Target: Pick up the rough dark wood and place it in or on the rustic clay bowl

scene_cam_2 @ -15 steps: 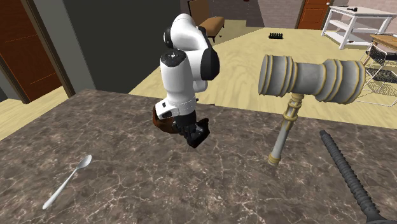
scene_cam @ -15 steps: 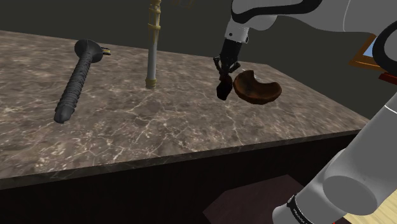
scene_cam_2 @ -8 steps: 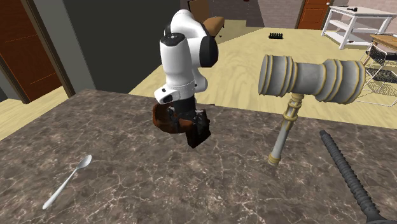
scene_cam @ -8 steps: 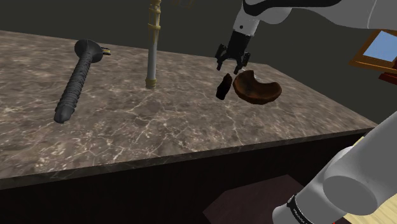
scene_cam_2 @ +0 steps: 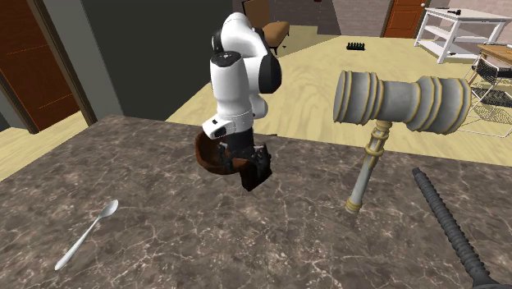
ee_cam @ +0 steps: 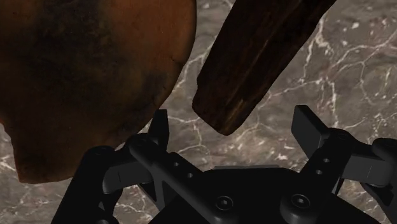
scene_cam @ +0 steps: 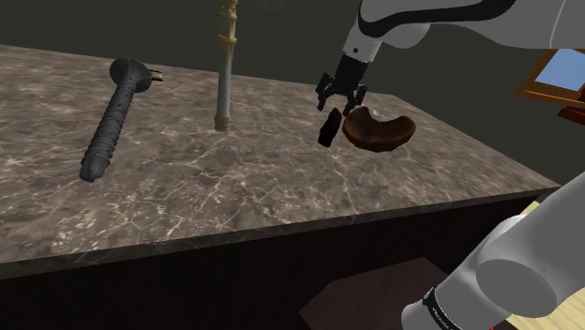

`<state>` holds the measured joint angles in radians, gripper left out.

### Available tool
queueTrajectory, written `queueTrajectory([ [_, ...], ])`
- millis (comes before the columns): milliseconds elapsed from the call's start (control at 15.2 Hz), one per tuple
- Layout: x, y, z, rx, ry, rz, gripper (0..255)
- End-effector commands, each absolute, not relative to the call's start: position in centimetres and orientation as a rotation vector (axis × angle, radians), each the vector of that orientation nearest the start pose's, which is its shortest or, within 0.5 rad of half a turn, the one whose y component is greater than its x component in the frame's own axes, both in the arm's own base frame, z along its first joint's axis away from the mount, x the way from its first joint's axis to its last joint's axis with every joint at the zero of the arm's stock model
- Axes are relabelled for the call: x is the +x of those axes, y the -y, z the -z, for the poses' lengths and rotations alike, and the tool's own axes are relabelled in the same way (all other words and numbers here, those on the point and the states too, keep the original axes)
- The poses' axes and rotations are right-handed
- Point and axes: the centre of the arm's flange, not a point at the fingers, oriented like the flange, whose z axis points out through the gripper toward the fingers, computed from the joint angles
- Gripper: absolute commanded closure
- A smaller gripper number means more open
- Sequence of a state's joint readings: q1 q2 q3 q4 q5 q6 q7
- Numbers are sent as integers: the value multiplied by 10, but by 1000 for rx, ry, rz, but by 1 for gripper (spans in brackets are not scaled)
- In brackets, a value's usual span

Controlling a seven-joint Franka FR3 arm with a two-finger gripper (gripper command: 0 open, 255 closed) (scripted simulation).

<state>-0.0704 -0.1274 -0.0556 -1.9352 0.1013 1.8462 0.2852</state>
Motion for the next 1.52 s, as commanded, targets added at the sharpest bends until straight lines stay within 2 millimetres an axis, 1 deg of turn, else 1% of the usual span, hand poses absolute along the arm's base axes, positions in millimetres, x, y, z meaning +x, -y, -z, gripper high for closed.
queueTrajectory([
  [0,523,61,-536,-2962,-660,32,0],
  [462,523,61,-536,-2962,-660,32,0],
  [528,523,60,-537,-2962,-660,32,255],
  [1122,523,61,-536,-2962,-660,32,255],
  [1452,523,61,-563,-2962,-660,32,255],
])
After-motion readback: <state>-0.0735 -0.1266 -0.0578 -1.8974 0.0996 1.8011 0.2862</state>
